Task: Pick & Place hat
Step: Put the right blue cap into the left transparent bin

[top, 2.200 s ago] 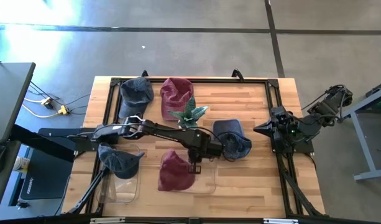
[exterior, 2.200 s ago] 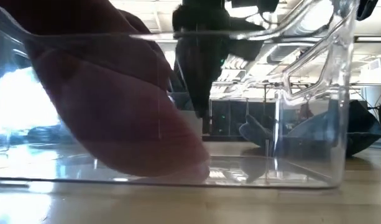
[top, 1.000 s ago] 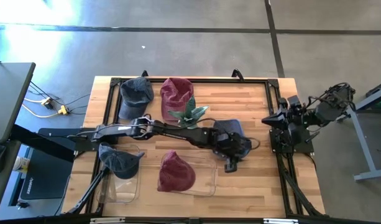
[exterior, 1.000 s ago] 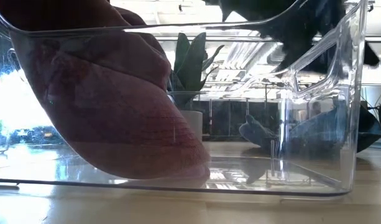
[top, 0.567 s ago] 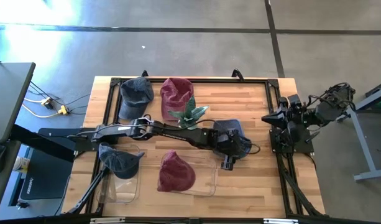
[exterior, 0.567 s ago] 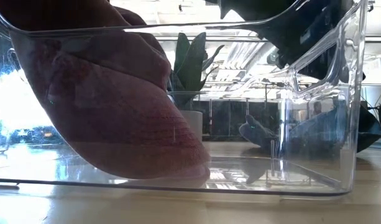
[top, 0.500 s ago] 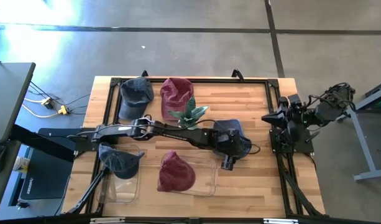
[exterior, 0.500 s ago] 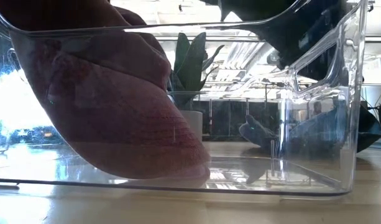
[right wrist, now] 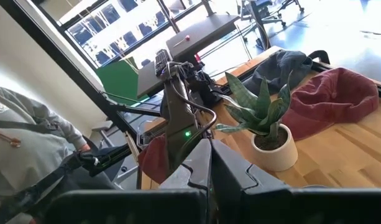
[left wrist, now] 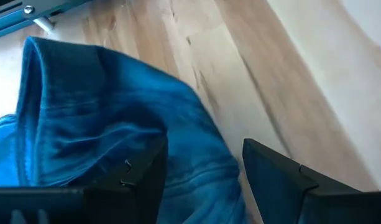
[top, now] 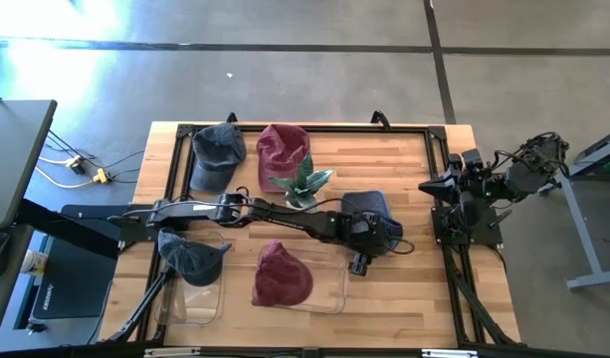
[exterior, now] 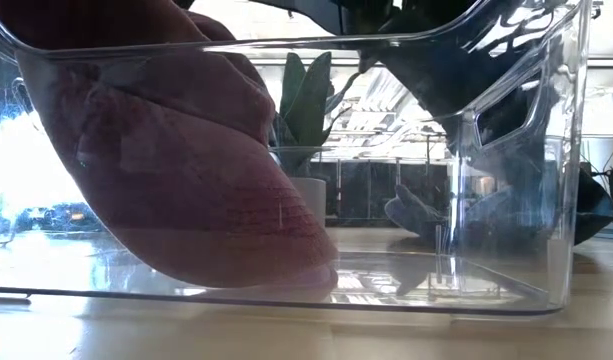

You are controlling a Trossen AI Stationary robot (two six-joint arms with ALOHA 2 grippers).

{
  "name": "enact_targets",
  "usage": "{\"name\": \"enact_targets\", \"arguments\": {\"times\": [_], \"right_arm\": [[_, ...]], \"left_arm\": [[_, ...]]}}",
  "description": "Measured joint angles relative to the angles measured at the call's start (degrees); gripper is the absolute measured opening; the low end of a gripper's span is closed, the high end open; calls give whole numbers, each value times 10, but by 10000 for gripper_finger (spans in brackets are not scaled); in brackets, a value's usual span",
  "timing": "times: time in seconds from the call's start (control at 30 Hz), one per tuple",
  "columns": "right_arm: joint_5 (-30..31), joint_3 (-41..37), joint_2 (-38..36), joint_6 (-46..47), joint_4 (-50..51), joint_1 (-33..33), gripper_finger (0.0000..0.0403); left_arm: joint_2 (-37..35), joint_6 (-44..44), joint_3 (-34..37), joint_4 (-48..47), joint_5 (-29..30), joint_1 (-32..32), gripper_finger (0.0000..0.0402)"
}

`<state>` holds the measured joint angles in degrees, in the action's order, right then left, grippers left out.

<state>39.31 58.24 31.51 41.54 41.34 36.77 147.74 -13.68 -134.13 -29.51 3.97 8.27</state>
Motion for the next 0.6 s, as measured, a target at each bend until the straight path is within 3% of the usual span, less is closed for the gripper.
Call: {"name": "enact_targets", "arguments": {"times": [0.43,0.6], "right_arm": [[0,0,0,0,0,0,7],[0,0,0,0,0,0,7]], "left_arm": [[11,-41,-3,-19,-30,0,193],[23,-41,-2,-41,3,0,193]]}}
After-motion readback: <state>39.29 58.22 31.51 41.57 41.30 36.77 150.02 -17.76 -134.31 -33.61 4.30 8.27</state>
